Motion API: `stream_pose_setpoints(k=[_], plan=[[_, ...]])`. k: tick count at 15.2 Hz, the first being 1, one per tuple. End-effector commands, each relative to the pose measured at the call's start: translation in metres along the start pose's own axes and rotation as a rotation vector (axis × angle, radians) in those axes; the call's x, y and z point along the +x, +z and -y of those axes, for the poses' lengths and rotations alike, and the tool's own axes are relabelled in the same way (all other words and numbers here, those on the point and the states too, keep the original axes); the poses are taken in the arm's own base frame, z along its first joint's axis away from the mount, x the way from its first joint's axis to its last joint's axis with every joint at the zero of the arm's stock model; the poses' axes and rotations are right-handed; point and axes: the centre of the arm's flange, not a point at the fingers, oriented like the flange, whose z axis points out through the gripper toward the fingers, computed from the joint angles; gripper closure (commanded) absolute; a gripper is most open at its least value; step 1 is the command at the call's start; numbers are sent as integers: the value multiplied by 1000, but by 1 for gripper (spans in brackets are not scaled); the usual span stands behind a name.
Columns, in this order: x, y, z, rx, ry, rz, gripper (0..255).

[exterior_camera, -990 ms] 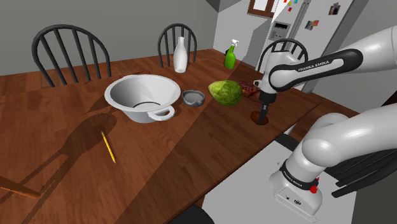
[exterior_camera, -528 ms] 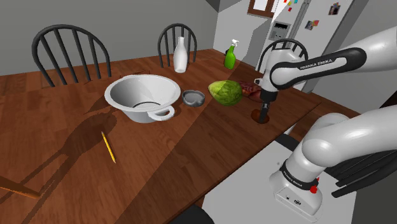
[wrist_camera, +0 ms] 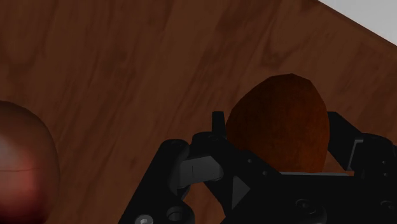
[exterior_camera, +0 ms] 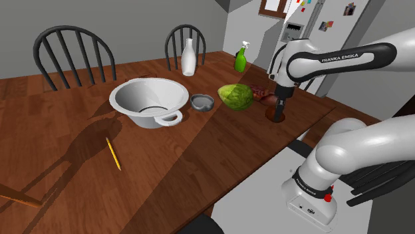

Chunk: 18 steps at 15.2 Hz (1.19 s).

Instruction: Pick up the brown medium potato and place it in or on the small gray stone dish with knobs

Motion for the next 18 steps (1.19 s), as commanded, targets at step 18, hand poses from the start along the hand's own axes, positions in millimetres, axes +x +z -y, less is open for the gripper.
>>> stream_pose_setpoints(k=[18], plan=[[59,-77,8,0,0,0,255]])
